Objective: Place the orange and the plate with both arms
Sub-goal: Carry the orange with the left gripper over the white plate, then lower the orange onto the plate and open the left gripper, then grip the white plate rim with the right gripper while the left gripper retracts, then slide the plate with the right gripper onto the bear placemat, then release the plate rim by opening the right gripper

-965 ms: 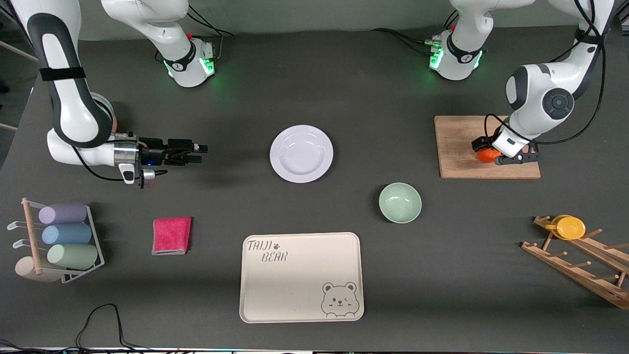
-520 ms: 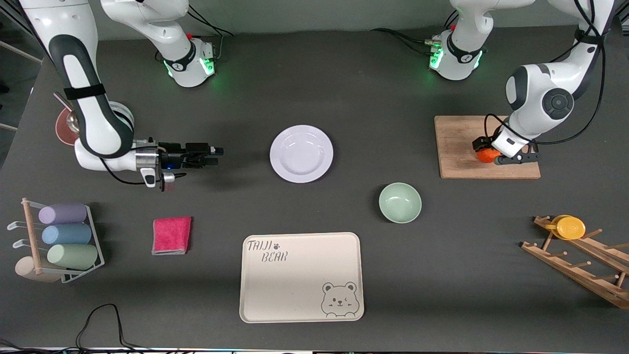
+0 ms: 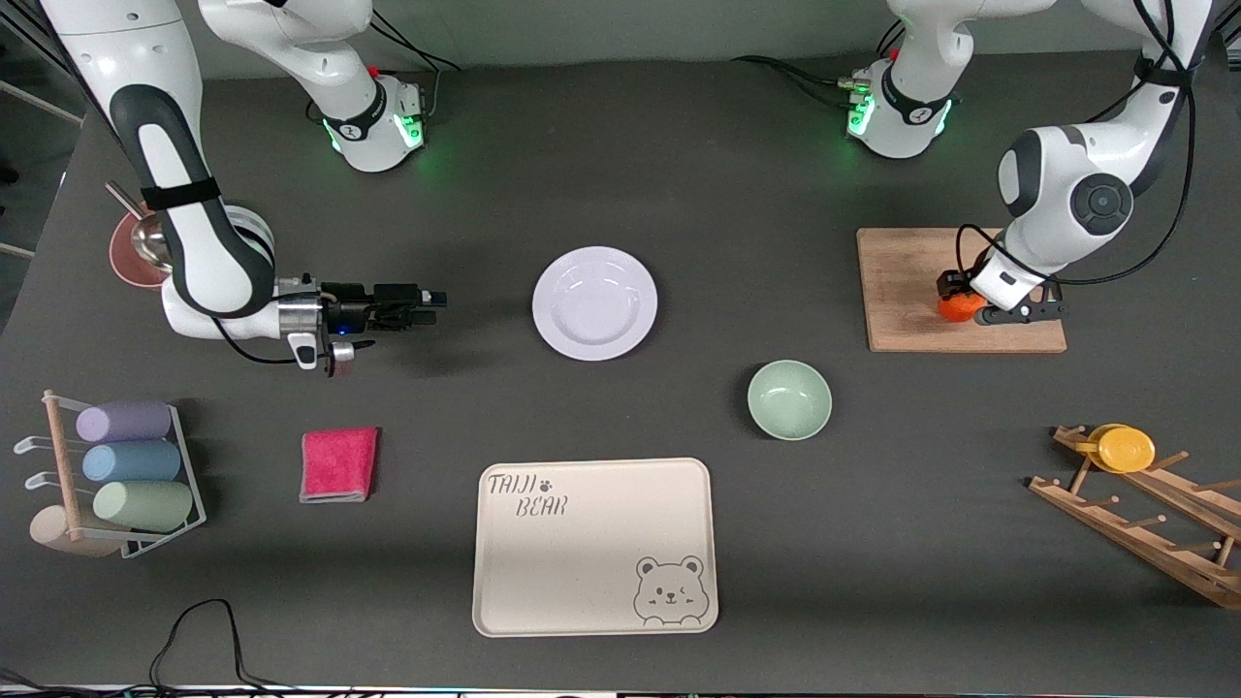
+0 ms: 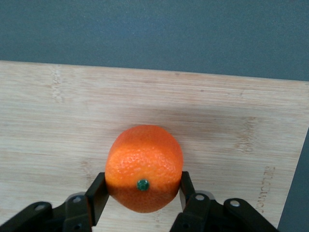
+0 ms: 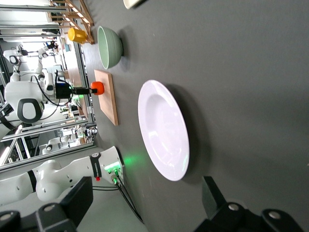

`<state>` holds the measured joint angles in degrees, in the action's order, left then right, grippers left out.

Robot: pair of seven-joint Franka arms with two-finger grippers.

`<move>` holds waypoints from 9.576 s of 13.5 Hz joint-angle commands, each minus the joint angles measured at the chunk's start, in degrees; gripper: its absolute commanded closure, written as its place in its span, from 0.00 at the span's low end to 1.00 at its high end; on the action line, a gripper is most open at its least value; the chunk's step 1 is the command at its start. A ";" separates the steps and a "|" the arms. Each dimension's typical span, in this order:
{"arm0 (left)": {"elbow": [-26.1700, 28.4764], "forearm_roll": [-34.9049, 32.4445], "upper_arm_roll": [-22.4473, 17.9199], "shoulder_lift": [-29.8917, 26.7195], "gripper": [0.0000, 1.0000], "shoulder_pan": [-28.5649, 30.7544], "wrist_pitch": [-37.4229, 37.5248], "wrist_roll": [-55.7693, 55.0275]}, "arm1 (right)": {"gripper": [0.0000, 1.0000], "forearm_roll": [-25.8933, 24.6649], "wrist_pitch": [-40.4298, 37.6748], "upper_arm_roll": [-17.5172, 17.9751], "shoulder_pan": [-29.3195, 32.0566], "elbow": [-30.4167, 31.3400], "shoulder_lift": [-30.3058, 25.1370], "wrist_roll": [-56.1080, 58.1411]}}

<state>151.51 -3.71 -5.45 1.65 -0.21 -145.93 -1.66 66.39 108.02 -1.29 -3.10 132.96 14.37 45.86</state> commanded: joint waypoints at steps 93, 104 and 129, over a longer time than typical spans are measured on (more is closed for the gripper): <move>-52.46 -1.56 6.60 -3.59 0.00 -2.33 57.51 -4.84 | 1.00 36.53 16.96 -0.29 -21.60 -0.42 2.43 12.44; -53.07 -2.70 6.51 -1.56 0.00 -2.61 57.60 -4.14 | 1.00 31.25 10.02 -1.69 -15.27 -32.19 18.82 -2.69; -53.16 -2.61 6.51 -0.77 0.00 -2.61 58.04 -3.79 | 0.87 24.49 13.36 -1.87 -11.66 -75.48 54.88 -10.96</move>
<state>98.58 -5.57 1.56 0.84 -2.02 -88.17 -5.80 92.18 121.38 -3.30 -14.69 60.19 68.16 36.84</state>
